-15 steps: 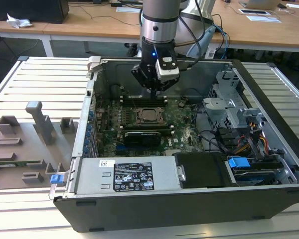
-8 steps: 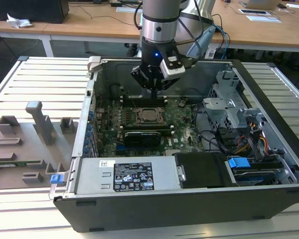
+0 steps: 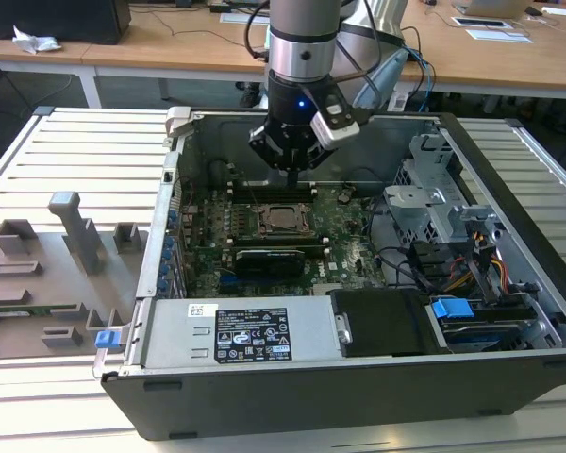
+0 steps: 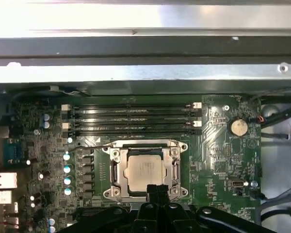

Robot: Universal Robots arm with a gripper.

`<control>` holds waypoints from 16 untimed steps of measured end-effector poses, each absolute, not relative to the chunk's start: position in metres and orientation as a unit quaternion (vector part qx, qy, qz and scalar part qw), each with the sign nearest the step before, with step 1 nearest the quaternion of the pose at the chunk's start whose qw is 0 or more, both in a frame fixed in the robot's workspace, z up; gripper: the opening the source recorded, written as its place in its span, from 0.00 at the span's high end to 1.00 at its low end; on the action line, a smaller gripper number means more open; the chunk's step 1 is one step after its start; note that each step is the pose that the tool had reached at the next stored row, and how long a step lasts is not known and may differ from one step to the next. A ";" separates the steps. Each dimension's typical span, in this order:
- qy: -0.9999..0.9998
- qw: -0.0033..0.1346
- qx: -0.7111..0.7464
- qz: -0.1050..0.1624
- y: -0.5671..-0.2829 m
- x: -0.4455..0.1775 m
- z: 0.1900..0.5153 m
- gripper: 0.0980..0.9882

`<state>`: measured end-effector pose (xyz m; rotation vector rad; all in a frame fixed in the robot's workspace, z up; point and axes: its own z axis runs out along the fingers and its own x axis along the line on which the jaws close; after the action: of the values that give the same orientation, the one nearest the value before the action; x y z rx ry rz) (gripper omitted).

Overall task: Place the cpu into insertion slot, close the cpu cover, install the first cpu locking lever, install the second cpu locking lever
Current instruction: 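Install the first cpu locking lever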

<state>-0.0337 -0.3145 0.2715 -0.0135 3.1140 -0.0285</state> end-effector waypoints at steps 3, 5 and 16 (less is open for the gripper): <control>0.999 0.014 -0.036 -0.009 -0.315 -0.034 0.272 0.99; 0.998 0.014 -0.063 -0.008 -0.314 -0.034 0.272 0.99; 0.983 0.015 -0.182 -0.007 -0.314 -0.034 0.272 0.99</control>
<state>-0.0337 -0.3145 0.2715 -0.5661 3.0594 -0.0205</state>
